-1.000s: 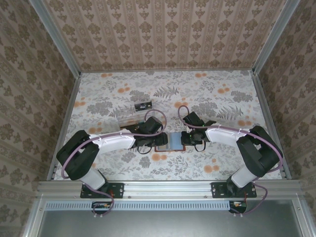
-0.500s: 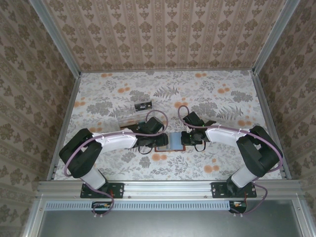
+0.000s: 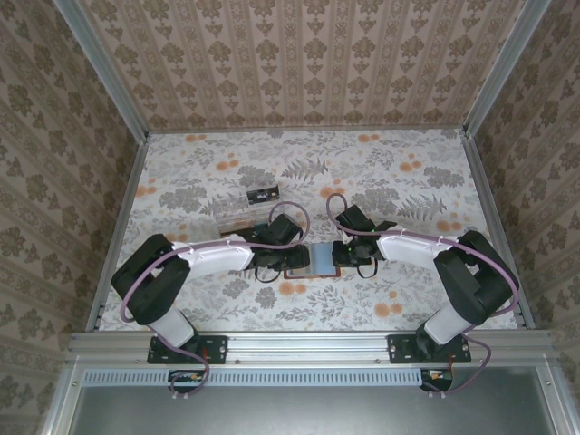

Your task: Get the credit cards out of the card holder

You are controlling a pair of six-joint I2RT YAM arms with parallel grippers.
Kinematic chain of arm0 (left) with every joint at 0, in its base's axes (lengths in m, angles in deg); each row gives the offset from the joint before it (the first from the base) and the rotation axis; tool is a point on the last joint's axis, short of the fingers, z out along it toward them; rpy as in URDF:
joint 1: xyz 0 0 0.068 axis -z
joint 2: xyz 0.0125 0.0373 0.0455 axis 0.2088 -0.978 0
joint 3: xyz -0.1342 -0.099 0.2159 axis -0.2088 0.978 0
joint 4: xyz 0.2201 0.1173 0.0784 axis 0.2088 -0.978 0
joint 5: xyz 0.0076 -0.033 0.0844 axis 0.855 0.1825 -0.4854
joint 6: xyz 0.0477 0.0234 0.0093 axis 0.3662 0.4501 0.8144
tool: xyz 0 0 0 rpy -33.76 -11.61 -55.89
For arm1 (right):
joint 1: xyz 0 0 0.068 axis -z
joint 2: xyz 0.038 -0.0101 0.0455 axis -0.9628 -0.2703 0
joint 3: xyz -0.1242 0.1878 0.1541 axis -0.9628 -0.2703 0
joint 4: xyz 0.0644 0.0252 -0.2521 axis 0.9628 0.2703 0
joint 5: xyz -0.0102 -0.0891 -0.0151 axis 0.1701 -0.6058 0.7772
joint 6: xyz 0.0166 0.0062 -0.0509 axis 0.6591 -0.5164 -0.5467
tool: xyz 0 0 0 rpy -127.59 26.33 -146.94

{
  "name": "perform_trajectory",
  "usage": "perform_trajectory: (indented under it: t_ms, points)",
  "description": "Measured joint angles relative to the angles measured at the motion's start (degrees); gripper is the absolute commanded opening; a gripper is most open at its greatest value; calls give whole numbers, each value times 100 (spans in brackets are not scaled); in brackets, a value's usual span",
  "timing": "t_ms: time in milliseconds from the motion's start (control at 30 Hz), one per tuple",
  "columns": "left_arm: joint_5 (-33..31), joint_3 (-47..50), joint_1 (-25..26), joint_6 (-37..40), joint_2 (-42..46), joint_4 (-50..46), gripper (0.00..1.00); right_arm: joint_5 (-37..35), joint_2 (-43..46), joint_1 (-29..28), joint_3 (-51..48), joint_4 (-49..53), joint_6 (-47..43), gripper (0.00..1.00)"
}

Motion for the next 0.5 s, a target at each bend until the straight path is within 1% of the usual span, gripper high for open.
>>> perform_trajectory:
  t_ms: [200,500]
  points:
    - [256,0,0,-2,-85,363,52,-2,0,0,0,0,0,14]
    - [529,-2,2,0,-103,695,54,-2,0,0,0,0,0,14]
